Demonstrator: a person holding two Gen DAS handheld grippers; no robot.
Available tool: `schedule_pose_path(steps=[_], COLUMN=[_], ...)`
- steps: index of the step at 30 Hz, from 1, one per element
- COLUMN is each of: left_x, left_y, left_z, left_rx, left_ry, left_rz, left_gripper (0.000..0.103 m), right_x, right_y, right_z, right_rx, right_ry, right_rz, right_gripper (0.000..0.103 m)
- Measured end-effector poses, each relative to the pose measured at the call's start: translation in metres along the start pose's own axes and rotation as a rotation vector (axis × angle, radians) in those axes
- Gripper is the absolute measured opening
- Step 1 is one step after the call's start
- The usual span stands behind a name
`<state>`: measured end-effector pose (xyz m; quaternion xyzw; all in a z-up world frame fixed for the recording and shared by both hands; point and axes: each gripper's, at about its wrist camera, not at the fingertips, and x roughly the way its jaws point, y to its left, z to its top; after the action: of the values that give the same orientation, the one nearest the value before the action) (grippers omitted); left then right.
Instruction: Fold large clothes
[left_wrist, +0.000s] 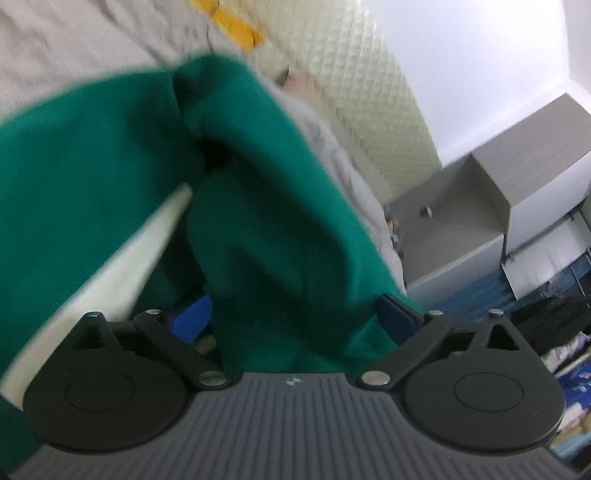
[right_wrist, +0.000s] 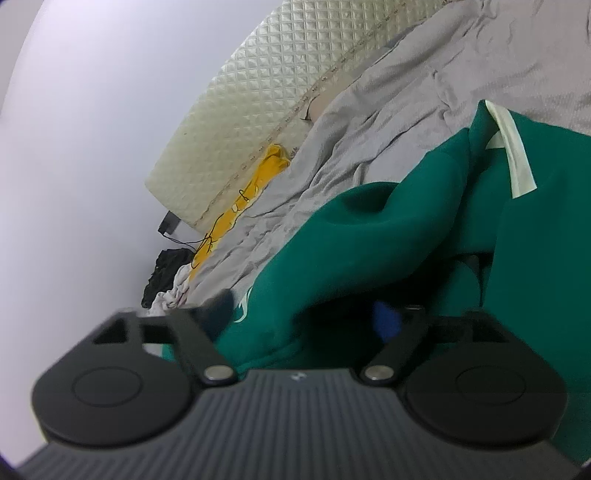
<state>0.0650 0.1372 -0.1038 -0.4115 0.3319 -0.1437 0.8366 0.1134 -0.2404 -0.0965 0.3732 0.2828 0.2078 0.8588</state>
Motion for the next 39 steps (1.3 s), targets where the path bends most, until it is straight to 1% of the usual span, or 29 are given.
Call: schedule_pose_path(steps=[3,4,6,8,9,11,12,13,14,15,16,17,20,21,22,24,27,29,31,33,34,35,36,37,38,39], left_x=[0.025,0.031,0.037,0.041,0.042,0.043,0.042,0.039,0.036,0.031,0.026,0.019,0.008,0.006,0.007,0.011,0.02,0.035,0.044,0.056,0.06,0.063,0.065,0.067,0.068,0.067], left_y=[0.009,0.01,0.009,0.011,0.011,0.009,0.007,0.004,0.0,-0.004,-0.007,-0.01,-0.012,-0.011,-0.009,-0.004,0.005,0.01,0.014,0.014,0.014,0.015,0.015,0.016,0.015,0.013], left_z=[-0.001,-0.001,0.0,0.004,0.004,0.006,0.007,0.007,0.008,0.009,0.009,0.01,0.012,0.012,0.013,0.012,0.011,0.016,0.019,0.02,0.021,0.022,0.023,0.024,0.024,0.025], left_rx=[-0.056,-0.059,-0.047,-0.058,-0.068,-0.063,-0.048,-0.031,-0.012,0.005,0.017,0.03,0.042,0.033,0.022,-0.005,-0.054,-0.067,-0.058,-0.026,-0.01,0.004,0.013,0.024,0.04,0.06], left_ry=[0.129,0.143,0.141,0.123,0.113,0.107,0.103,0.094,0.087,0.078,0.065,0.048,0.025,0.03,0.031,0.036,0.052,0.067,0.076,0.074,0.073,0.077,0.079,0.077,0.068,0.051], left_rz=[-0.054,-0.051,-0.037,-0.061,-0.084,-0.129,-0.154,-0.183,-0.215,-0.253,-0.289,-0.339,-0.442,-0.472,-0.482,-0.453,-0.367,-0.307,-0.259,-0.197,-0.155,-0.127,-0.106,-0.086,-0.069,-0.06], left_gripper=[0.103,0.103,0.103,0.103,0.103,0.102,0.101,0.098,0.093,0.092,0.091,0.091,0.091,0.091,0.091,0.091,0.091,0.091,0.091,0.084,0.076,0.066,0.059,0.045,0.036,0.033], right_x=[0.011,0.015,0.021,0.026,0.029,0.035,0.037,0.038,0.039,0.039,0.037,0.035,0.024,0.021,0.017,0.012,0.014,0.018,0.021,0.025,0.028,0.03,0.032,0.034,0.036,0.037], right_y=[-0.004,-0.006,-0.008,-0.01,-0.011,-0.011,-0.011,-0.012,-0.011,-0.01,-0.007,-0.003,0.003,0.004,0.005,0.009,0.015,0.015,0.017,0.017,0.015,0.014,0.013,0.012,0.012,0.011], right_z=[-0.002,-0.001,-0.002,-0.003,-0.004,-0.004,-0.005,-0.006,-0.006,-0.006,-0.005,-0.005,-0.003,-0.002,-0.001,-0.001,-0.004,-0.006,-0.007,-0.008,-0.008,-0.008,-0.008,-0.009,-0.011,-0.012], right_rx=[0.024,0.03,0.037,0.042,0.042,0.038,0.032,0.026,0.022,0.018,0.006,-0.007,-0.027,-0.022,-0.015,-0.028,-0.059,-0.066,-0.093,-0.109,-0.107,-0.106,-0.11,-0.116,-0.121,-0.125], right_ry=[0.03,0.041,0.05,0.055,0.059,0.07,0.081,0.09,0.092,0.092,0.083,0.073,0.039,0.026,0.014,0.001,0.009,0.018,0.018,0.017,0.019,0.021,0.022,0.024,0.026,0.028], right_rz=[-0.005,-0.008,-0.015,-0.011,-0.007,-0.01,-0.009,-0.003,0.009,0.022,0.039,0.061,0.139,0.165,0.194,0.224,0.215,0.196,0.154,0.114,0.099,0.087,0.071,0.057,0.046,0.037], right_gripper=[0.091,0.091,0.091,0.091,0.091,0.076,0.061,0.038,0.029,0.019,0.017,0.016,0.015,0.015,0.015,0.015,0.015,0.015,0.015,0.015,0.015,0.015,0.015,0.015,0.015,0.015])
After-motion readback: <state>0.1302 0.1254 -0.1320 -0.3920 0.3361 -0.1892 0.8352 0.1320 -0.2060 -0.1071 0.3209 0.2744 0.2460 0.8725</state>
